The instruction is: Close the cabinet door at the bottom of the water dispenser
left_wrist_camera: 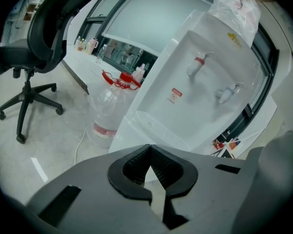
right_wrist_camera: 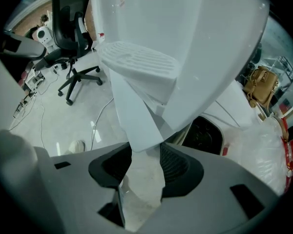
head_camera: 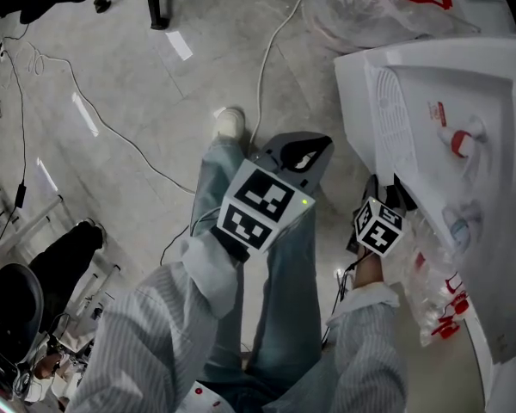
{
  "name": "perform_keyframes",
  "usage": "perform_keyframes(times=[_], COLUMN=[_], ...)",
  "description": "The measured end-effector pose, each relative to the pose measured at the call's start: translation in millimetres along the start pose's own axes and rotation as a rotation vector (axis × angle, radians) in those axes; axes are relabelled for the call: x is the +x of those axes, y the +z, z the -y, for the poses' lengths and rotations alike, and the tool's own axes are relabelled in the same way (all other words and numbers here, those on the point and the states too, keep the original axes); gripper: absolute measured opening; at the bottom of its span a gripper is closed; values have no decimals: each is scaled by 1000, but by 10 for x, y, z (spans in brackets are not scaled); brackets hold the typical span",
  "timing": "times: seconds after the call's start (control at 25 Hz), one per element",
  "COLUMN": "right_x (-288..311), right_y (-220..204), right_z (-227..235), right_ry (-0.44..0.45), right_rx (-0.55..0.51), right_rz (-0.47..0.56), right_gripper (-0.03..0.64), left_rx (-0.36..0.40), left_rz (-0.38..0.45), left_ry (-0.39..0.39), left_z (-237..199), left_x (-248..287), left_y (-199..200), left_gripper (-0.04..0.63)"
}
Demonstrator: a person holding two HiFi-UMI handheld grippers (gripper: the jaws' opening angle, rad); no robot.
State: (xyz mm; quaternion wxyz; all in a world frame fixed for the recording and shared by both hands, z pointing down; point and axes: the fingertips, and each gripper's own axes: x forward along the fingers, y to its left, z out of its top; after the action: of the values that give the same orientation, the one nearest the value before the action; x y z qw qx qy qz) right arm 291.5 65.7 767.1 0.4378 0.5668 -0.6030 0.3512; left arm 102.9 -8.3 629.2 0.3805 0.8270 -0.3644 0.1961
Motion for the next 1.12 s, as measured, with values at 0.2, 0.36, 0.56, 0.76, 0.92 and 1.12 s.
perform_keyframes(times=[0.2, 0.36, 0.56, 0.76, 0.92, 1.12], right_x=[10, 8, 27, 18, 12, 24], right_y=[16, 19, 45, 46, 49, 66], right_z=[31, 57, 107, 144, 165, 178], right_ry=[-13, -19, -20, -47, -57, -61], right_rx=[-3, 9, 11, 43, 59, 76], right_rz=[4, 5, 17, 32, 42, 47], right_gripper=[183, 183, 182, 183, 181, 183], left_rx=[0, -1, -1, 3, 1, 5], left_rz=[12, 17, 17, 9, 14, 16], left_ry=[10, 15, 11, -1, 5, 5], left_z=[-54, -80, -80, -41, -55, -66], left_x=[-14, -20, -4, 20, 23, 32], left_y=[47, 64, 49, 31, 53, 76], left_gripper=[11, 11, 11, 11, 11, 11])
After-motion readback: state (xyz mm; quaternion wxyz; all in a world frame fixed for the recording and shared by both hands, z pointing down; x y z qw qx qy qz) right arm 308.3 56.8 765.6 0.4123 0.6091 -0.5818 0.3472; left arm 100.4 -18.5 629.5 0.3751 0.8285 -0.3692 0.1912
